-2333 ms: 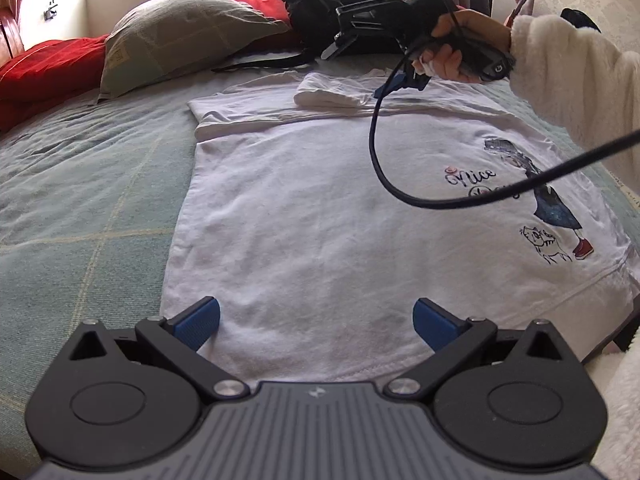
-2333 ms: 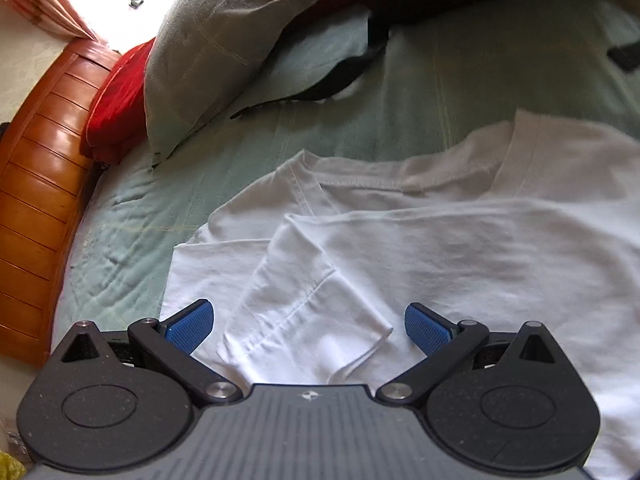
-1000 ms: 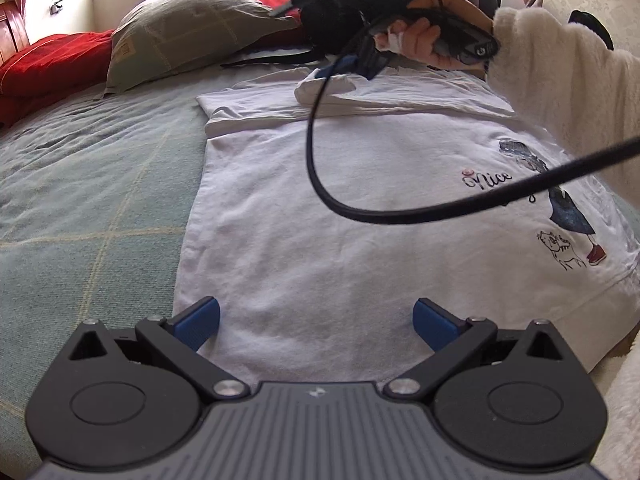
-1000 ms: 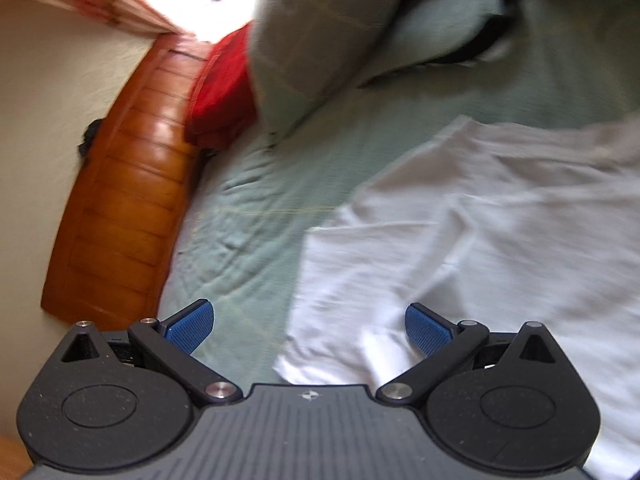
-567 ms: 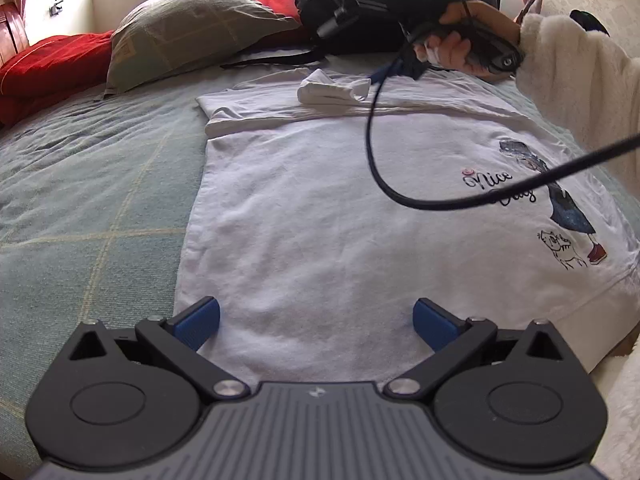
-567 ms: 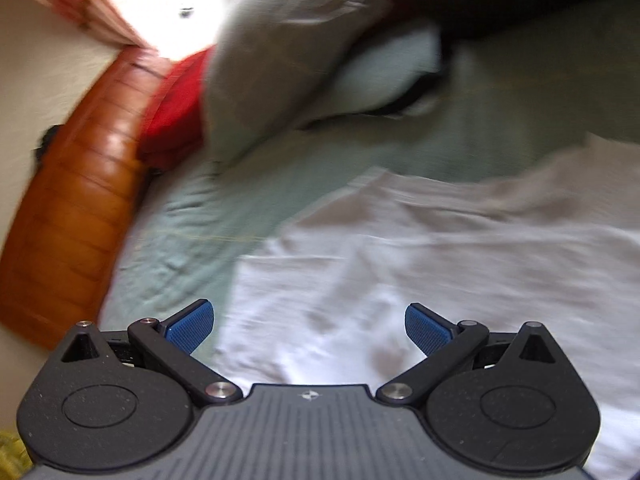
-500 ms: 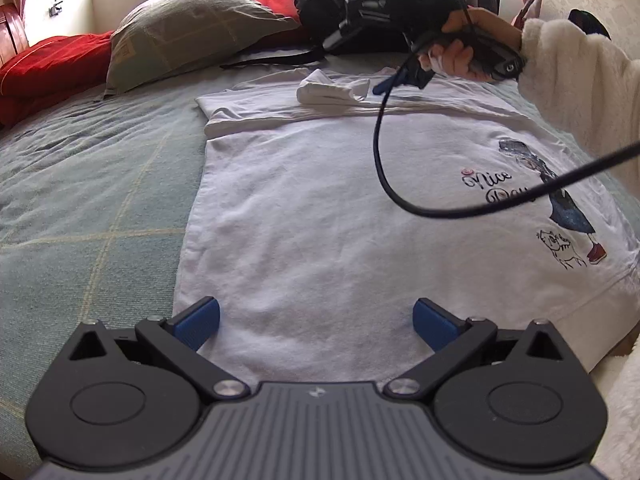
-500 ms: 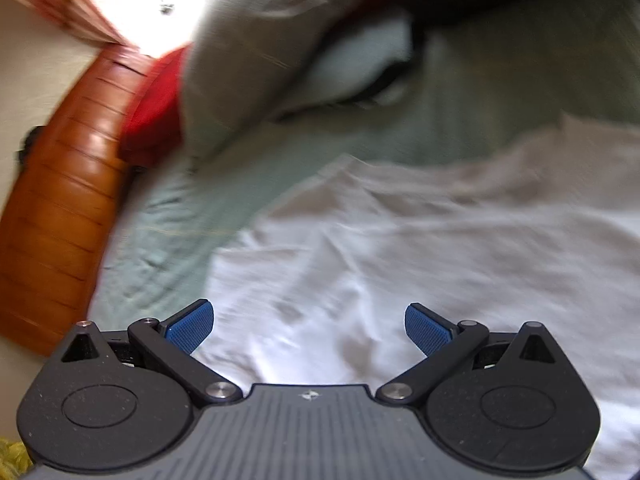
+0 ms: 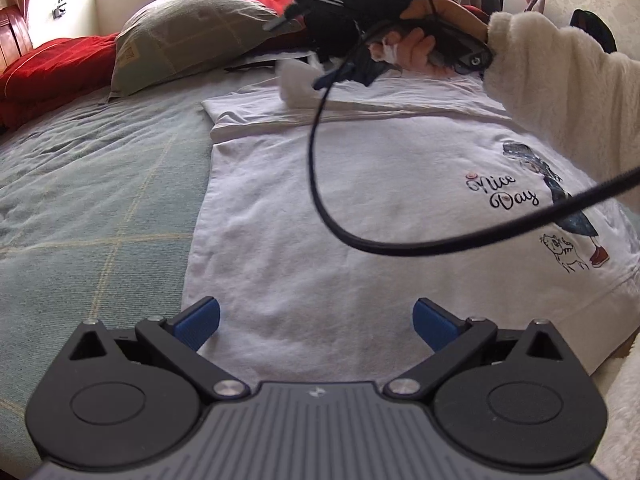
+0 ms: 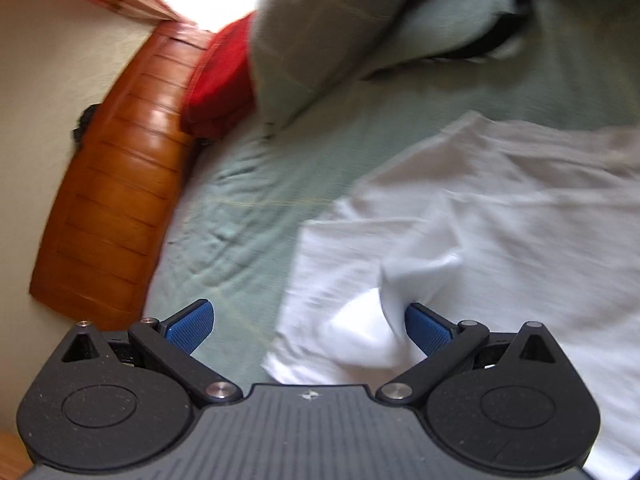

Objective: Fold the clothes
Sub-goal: 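Close the right tool on the shirt's side edge, then lift the side edge with the right tool and fold it across the shirt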

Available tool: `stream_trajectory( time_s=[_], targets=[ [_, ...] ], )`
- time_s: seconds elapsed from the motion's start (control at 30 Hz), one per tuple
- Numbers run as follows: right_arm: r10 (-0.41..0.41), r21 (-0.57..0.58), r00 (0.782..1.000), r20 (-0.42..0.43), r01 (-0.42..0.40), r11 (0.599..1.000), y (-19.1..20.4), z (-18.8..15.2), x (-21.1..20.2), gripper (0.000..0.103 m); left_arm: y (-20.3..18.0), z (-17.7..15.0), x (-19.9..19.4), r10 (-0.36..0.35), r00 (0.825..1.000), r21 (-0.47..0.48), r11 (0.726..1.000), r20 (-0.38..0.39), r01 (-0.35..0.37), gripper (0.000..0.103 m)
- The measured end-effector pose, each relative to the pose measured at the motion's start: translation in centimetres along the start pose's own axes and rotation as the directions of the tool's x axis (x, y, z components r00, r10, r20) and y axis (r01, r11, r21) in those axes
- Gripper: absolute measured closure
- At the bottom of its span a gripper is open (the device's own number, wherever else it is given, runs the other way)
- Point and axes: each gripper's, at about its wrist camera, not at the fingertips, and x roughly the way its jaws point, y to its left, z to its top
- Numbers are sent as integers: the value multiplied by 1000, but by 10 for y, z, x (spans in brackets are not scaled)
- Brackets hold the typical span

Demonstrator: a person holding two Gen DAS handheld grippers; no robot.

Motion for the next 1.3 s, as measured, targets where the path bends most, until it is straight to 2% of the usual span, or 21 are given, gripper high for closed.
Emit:
stream_trajectory(
  time_s=[0.07, 0.17, 0.27, 0.37, 0.4, 0.47, 0.53, 0.63, 0.73, 0.77, 0.83, 0.87, 0.93, 1.1, 1.23, 1.3],
  targets=[
    [25, -23, 1000, -6, -25, 999, 11, 6, 6, 0, 0, 0, 0, 3, 1000, 0, 1000, -2, -3, 1],
    [21, -60, 1000, -11, -22, 998, 27, 9, 12, 0, -1, 0, 0, 5, 1000, 0, 1000, -1, -5, 1],
    [-17, -117, 1000, 6, 18, 993, 35, 6, 6, 0, -1, 0, -1, 8, 1000, 0, 1000, 0, -8, 1],
    [-116, -215, 992, 45, 123, 969, 39, -1, -2, 0, -1, 0, -1, 9, 1000, 0, 1000, 0, -9, 1],
    [-149, -247, 987, 52, 158, 956, 39, -5, -4, 5, -1, 0, 0, 7, 1000, 1, 1000, -2, -7, 1],
    [-215, -311, 974, 70, 226, 923, 41, -14, -7, 20, -2, 0, 0, 8, 1000, 4, 1000, -4, -8, 1],
    [-295, -404, 952, 81, 302, 863, 47, -24, -5, 45, -2, 0, -1, 10, 1000, 6, 1000, -5, -10, 1],
    [-373, -549, 921, 113, 370, 749, 57, -43, 1, 60, -2, 0, -1, 12, 1000, 7, 1000, -5, -12, 1],
    [-431, -660, 894, 121, 397, 638, 64, -61, 16, 72, -3, 0, -1, 12, 1000, 5, 1000, -9, -12, 1],
    [-457, -693, 879, 138, 415, 589, 65, -66, 22, 74, -3, -1, -1, 13, 1000, 6, 1000, -11, -13, 1],
    [-507, -734, 843, 181, 459, 501, 64, -74, 31, 89, -4, -1, -1, 17, 1000, 9, 1000, -15, -17, 1],
    [-527, -750, 826, 202, 476, 459, 64, -77, 35, 91, -4, -1, -1, 17, 1000, 10, 1000, -15, -17, 1],
    [-527, -756, 824, 210, 478, 447, 66, -80, 33, 95, -4, -1, -3, 16, 1000, 11, 1000, -13, -16, 1],
    [-506, -771, 847, 164, 430, 470, 74, -86, 17, 95, -6, 0, -3, 17, 1000, 19, 1000, -11, -16, 1],
    [-509, -782, 850, 135, 407, 472, 72, -95, 11, 93, -11, 2, -3, 12, 1000, 31, 999, -12, -12, 1],
    [-499, -741, 854, 147, 429, 516, 69, -93, 9, 87, -14, 2, -3, 12, 1000, 39, 999, -13, -11, 1]
  ],
)
